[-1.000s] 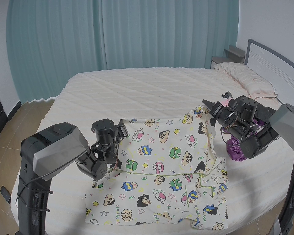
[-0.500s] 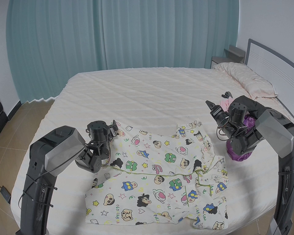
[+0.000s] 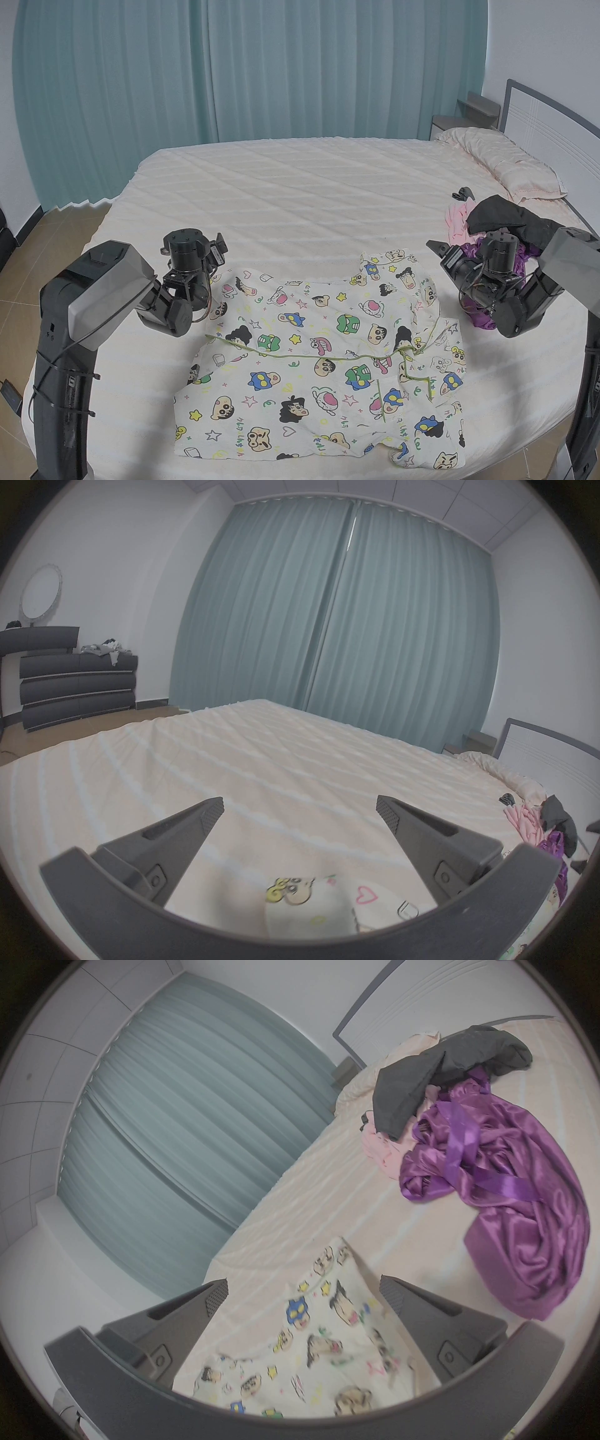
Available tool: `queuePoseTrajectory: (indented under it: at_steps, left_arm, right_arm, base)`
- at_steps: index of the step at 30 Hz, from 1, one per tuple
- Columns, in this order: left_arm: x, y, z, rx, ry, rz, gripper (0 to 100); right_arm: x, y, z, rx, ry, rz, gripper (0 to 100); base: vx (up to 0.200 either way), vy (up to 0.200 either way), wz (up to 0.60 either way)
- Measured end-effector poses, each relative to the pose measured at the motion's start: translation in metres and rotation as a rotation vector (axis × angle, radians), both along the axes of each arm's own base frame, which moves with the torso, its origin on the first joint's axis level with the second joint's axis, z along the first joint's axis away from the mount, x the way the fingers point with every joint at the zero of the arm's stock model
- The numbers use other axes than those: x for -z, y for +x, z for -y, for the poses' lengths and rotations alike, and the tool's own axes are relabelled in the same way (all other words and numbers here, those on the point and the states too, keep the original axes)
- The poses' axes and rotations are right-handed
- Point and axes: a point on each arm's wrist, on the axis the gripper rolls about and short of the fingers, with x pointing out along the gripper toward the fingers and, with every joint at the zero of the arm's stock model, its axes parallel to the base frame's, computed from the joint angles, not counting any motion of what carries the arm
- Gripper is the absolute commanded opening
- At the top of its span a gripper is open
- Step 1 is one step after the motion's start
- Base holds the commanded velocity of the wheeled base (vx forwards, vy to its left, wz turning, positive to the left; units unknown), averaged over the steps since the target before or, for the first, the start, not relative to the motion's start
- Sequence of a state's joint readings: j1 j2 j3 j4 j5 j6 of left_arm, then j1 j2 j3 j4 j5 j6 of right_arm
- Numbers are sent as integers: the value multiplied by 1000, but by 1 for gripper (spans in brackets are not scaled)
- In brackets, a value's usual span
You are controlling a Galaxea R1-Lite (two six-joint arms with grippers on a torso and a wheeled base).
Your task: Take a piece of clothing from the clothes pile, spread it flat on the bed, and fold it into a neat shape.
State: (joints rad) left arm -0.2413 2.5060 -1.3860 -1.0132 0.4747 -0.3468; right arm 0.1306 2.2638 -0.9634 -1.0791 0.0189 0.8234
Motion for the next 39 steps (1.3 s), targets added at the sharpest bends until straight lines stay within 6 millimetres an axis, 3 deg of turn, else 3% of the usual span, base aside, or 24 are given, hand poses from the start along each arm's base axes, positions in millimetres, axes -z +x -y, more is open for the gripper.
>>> queuePoseTrajectory:
  at_steps: [6, 15, 23, 29, 39]
  left_arm:
    - [1, -35, -10, 34, -54, -89, 100]
    - [7, -118, -20, 88, -169, -264, 100]
    - [5, -188, -8, 152, -364, -340, 100]
    - [1, -202, -2, 193, -435, -349, 100]
    - [-2, -206, 2, 211, -456, -344, 100]
  right_arm:
    - [2, -38, 23, -49, -14, -67, 100]
    - [20, -105, 59, -135, -47, -184, 100]
    - [38, -133, 74, -198, -144, -243, 100]
    - [52, -137, 75, -192, -153, -300, 100]
    - [67, -129, 67, -207, -165, -335, 100]
  base:
    - [0, 0, 0]
    - [0, 0, 0]
    - [0, 0, 0]
    - [0, 0, 0]
    - [0, 0, 0]
